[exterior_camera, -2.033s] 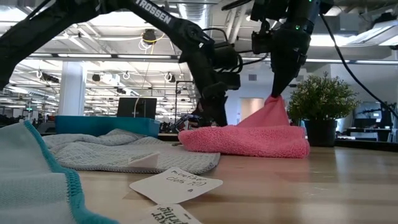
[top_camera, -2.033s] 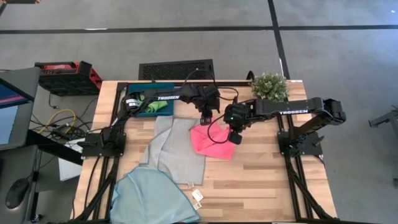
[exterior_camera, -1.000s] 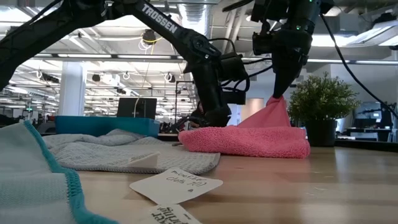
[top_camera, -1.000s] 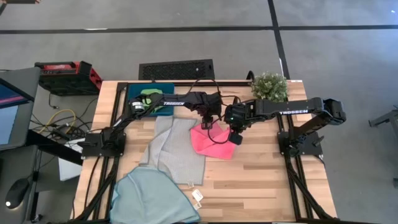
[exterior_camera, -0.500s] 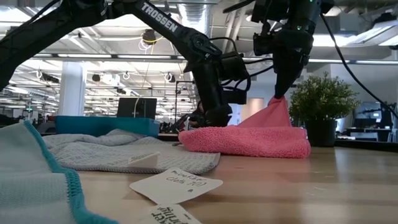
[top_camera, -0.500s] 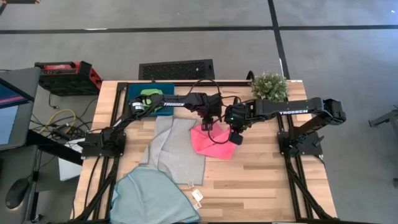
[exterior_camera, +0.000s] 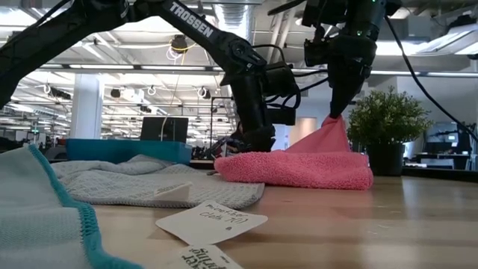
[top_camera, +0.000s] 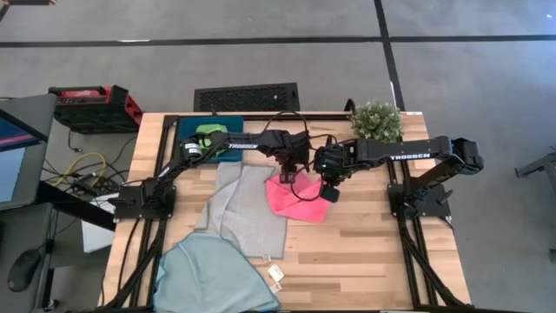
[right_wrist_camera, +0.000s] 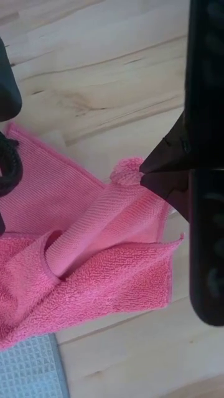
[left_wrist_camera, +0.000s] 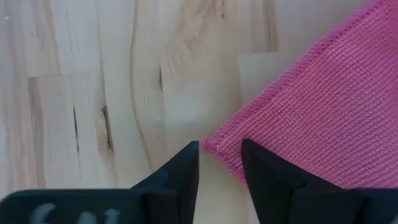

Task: Fold microfiber towels
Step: Fold the pink cloth

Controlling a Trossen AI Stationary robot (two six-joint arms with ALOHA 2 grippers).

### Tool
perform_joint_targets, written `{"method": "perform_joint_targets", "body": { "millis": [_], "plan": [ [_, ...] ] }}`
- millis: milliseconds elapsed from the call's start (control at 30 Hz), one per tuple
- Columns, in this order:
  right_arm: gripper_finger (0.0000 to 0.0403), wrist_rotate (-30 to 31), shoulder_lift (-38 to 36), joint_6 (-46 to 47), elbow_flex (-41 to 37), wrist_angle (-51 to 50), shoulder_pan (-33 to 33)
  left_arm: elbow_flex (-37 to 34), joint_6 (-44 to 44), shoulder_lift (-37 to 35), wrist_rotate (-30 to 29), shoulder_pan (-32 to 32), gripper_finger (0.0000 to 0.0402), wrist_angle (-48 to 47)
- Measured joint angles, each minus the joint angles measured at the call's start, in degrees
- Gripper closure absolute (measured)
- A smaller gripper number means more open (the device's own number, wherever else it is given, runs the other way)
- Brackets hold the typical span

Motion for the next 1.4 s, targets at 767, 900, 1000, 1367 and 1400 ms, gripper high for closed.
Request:
{"method": "perform_joint_targets", "body": {
  "millis": [767, 900, 1000, 1367, 1400],
  "plan": [
    [0.0401, 0.0, 0.0, -0.09, 0.0, -0.13, 0.0, 0.0, -1.0, -0.44, 4.42, 0.18, 0.0401, -2.49],
    [0.0401, 0.02, 0.0, -0.09, 0.0, -0.22, 0.0, 0.0, -1.39, -0.26, 3.43, 0.25, 0.0401, -2.51],
    [0.04, 0.02, 0.0, -0.05, 0.0, -0.41, -0.01, 0.0, -1.31, -0.26, 3.33, 0.02, 0.0401, -2.74],
    [0.04, 0.0, 0.0, -0.04, 0.0, -0.37, 0.0, 0.04, -1.02, -0.21, 1.01, -0.03, 0.036, -3.41],
    [0.04, 0.0, 0.0, -0.04, 0.0, -0.37, 0.0, 0.04, -1.24, -0.2, 0.93, -0.03, 0.0349, -3.39]
  ]
}}
